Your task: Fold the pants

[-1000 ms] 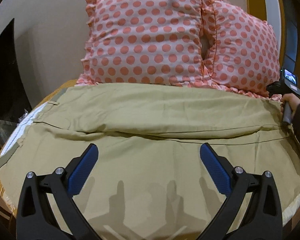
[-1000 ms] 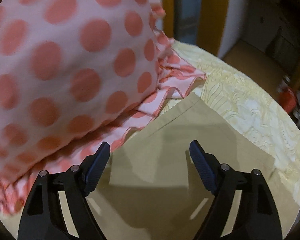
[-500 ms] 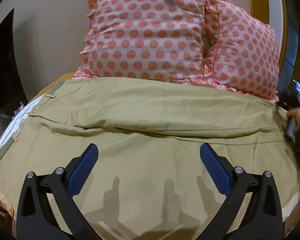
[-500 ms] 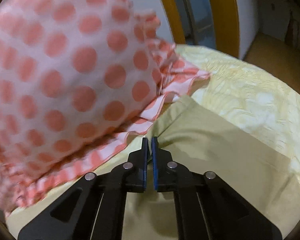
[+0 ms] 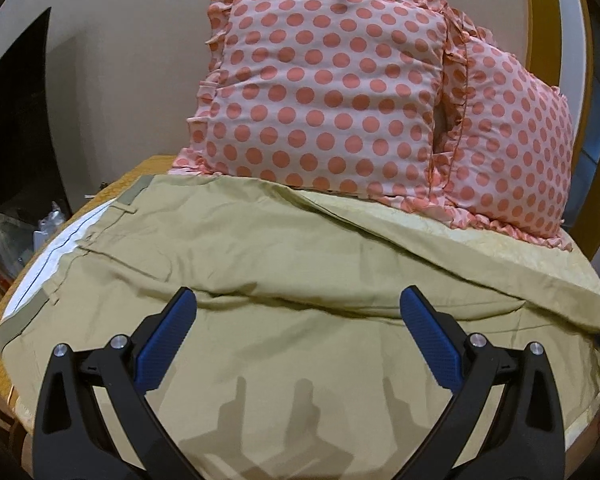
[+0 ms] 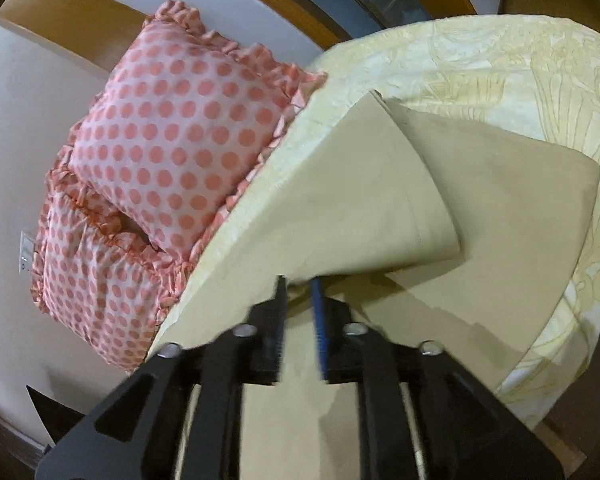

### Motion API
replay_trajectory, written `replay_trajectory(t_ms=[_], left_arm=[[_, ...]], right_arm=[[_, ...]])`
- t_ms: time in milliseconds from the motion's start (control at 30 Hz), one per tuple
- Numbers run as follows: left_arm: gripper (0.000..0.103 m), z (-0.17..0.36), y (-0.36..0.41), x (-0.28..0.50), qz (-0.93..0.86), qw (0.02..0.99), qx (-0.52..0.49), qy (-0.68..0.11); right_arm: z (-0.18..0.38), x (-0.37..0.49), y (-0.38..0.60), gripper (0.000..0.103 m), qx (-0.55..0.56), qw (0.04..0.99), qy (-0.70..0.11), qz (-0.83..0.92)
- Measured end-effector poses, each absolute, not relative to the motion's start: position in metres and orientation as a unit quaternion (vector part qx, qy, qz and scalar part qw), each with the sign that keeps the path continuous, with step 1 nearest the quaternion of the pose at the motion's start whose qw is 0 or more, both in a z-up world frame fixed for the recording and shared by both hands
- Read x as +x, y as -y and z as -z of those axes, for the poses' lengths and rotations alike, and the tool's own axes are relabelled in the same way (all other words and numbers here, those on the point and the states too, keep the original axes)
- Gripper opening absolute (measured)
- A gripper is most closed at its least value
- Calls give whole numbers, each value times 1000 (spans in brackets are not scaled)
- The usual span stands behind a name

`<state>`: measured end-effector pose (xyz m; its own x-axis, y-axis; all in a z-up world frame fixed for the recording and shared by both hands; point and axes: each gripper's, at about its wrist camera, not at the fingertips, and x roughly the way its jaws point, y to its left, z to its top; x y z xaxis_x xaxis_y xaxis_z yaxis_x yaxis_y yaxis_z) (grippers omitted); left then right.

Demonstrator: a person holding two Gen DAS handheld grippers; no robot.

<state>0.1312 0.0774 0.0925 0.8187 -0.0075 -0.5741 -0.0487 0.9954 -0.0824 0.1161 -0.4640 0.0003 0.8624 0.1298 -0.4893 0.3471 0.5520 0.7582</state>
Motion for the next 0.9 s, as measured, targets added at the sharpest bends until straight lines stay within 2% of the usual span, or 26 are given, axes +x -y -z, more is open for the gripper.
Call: replay_trajectory(t_ms=[33,100,267,433,600,633,667,700,900], left_arm=[[101,-93,-79,134,-9,952,-49,-301],[101,-95,-86,143,6,952,-62,-300],[101,-93,-109,174,43,940,-134,-309],[101,-91,-126,209,18,930,-158,-332],[101,-86,-124,234,11,927,-155,-342],[101,-83,-123,238,10,924,-155,-349],[101,-80,-122,242,12,921,-157,-355],[101,-78,-123,246,14,919,-160,-361],[97,-65,-129,282,33,891,-216,-398]], right_arm=[[1,118,460,38,467,845,-253,64],[4,117,460,54,466,844,-255,74],[16,123,471,44,483,826,-266,113],[22,105,471,45,512,805,-284,100],[23,134,474,45,518,804,-271,107],[23,139,474,44,514,807,-268,110],[23,145,475,38,507,814,-262,111],[26,151,477,3,509,818,-250,100],[10,119,484,1,508,845,-158,45]])
